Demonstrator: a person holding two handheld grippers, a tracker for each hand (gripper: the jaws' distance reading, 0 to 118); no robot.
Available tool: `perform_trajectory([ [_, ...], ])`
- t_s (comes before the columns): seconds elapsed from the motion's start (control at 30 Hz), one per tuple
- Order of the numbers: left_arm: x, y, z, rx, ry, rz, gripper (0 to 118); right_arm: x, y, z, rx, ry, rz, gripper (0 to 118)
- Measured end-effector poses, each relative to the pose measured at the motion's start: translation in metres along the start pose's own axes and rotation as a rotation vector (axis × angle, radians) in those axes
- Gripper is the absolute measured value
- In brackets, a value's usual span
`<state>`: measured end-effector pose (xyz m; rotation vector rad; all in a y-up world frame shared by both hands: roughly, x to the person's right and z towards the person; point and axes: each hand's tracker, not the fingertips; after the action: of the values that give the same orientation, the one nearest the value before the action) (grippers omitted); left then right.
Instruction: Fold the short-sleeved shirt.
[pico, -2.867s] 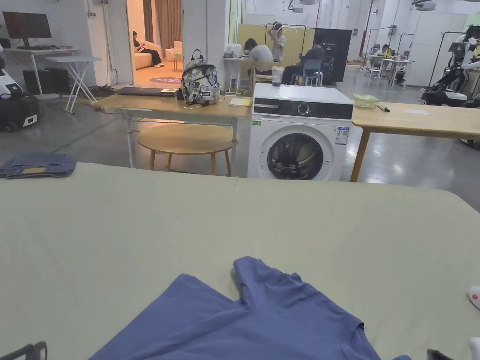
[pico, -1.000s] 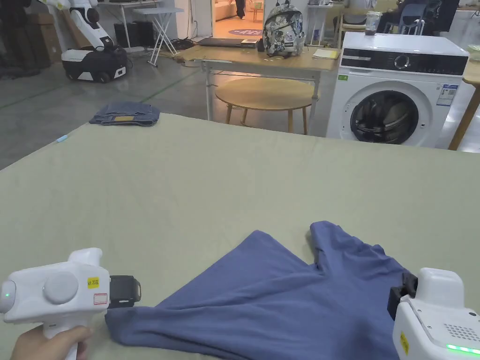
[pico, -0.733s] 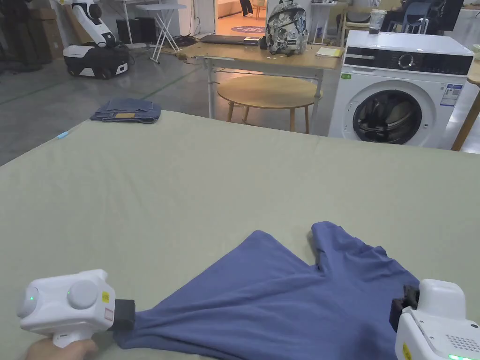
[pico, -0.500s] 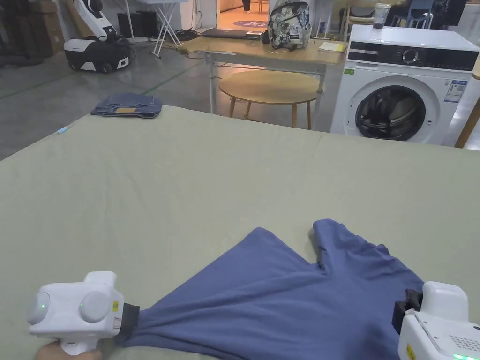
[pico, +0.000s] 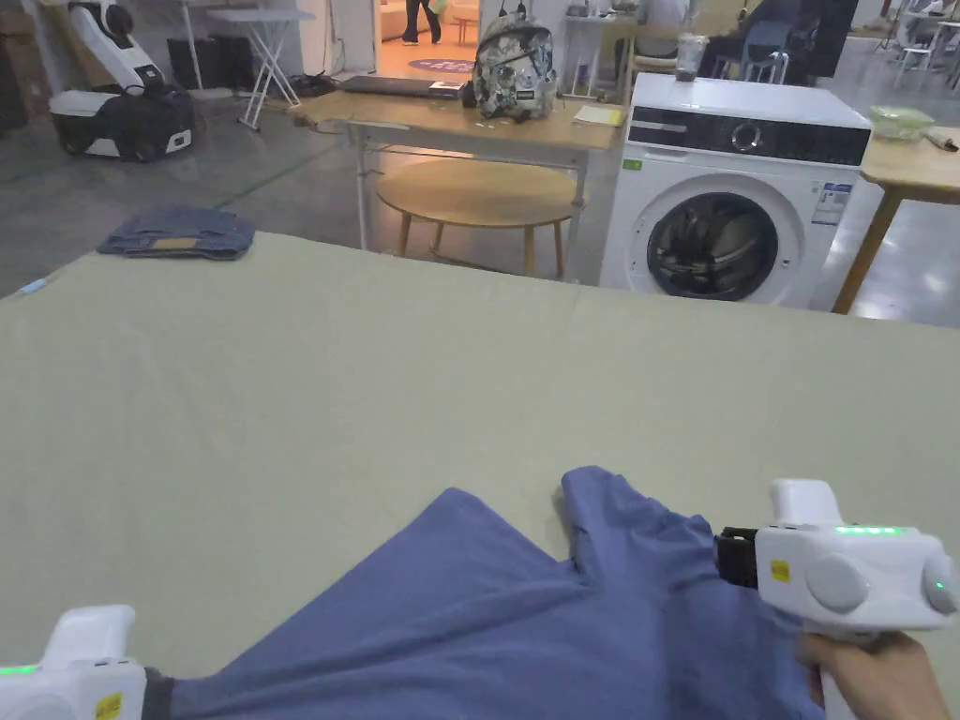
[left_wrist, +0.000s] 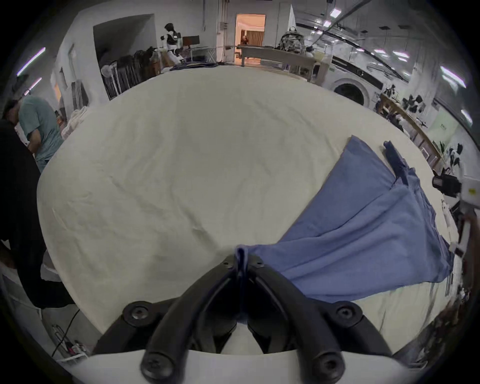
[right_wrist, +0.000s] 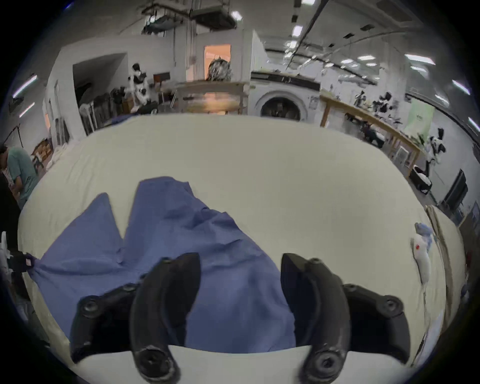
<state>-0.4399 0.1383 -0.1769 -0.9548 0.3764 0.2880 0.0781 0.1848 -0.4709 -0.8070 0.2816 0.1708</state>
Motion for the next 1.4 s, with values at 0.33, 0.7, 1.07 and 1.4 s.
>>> perform_trajectory([
  [0.33,0.001,-0.005,-0.005,-0.017,0.004,0.025,0,-0.003,0.034,-0.094,-0.245,0.079,0.06,76],
  [0.7,0.01,-0.004,0.006,0.035,0.015,-0.002,0,-0.024,0.02,-0.079,-0.194,0.059,0.189,3],
  [1.07,0.011,0.034,0.038,0.189,-0.03,-0.021,0,-0.019,0.036,0.021,0.071,-0.028,0.133,3],
  [1.4,0.045,0.065,0.104,0.337,-0.123,-0.057,0,0.026,0.039,0.133,0.254,-0.083,0.049,3],
])
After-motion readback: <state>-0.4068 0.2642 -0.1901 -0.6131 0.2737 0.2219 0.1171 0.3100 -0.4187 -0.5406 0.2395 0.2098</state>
